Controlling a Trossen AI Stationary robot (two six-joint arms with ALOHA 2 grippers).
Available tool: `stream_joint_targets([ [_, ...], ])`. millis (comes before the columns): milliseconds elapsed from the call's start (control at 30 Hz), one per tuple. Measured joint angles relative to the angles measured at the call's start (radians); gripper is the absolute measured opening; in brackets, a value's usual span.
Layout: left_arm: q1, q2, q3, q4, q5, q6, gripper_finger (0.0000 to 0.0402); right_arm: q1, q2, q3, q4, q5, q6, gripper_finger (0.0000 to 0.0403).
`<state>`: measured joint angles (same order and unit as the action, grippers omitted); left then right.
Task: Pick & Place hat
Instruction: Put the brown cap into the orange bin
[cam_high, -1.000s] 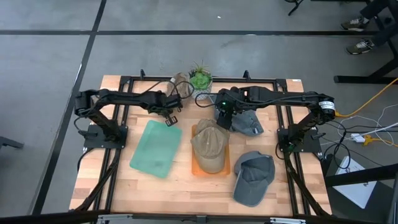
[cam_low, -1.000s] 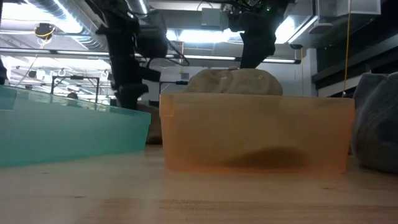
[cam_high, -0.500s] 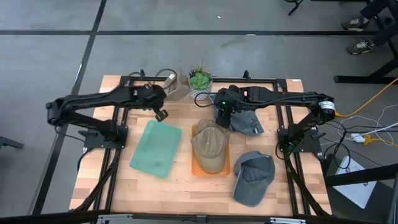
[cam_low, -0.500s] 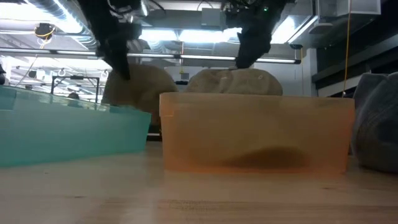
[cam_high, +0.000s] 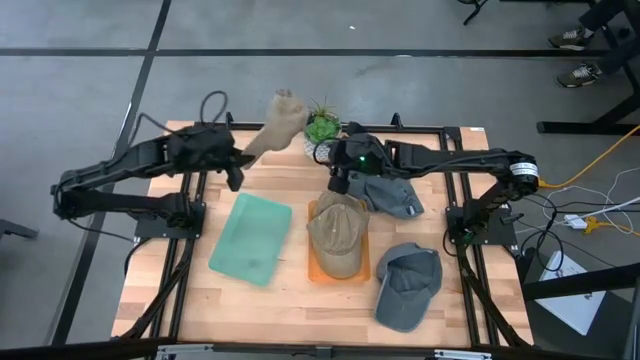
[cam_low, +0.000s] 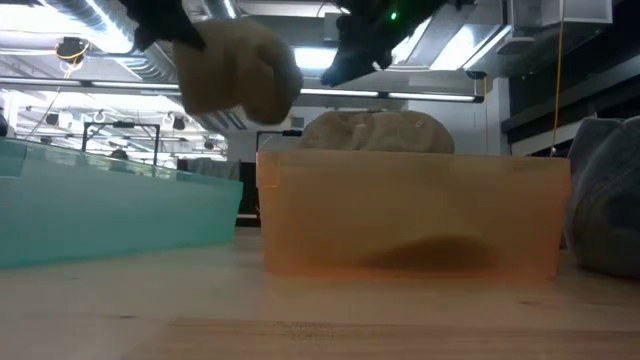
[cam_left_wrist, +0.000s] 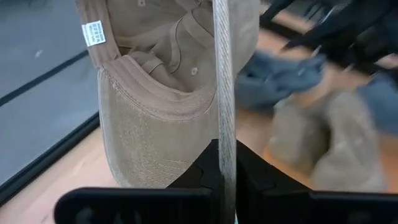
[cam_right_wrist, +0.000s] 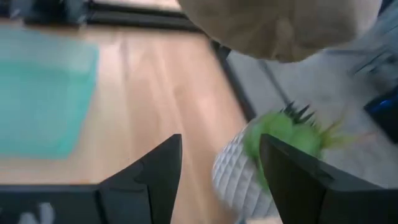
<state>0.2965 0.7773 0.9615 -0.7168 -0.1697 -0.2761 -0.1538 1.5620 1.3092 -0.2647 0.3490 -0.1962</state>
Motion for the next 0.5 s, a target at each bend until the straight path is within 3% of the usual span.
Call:
stream_joint_targets([
  [333, -0.028, -0.045, 0.000, 0.072, 0.113, -0.026, 0.0012, -0.006, -0.002, -0.356, 0.907, 0.101, -0.135, 0.0212],
  [500, -0.028, -0.039, 0.000, 0.099, 0.119, -0.026, 0.0013, -0.007, -0.003, -0.421, 1.125, 0.026, -0.193, 0.0212],
])
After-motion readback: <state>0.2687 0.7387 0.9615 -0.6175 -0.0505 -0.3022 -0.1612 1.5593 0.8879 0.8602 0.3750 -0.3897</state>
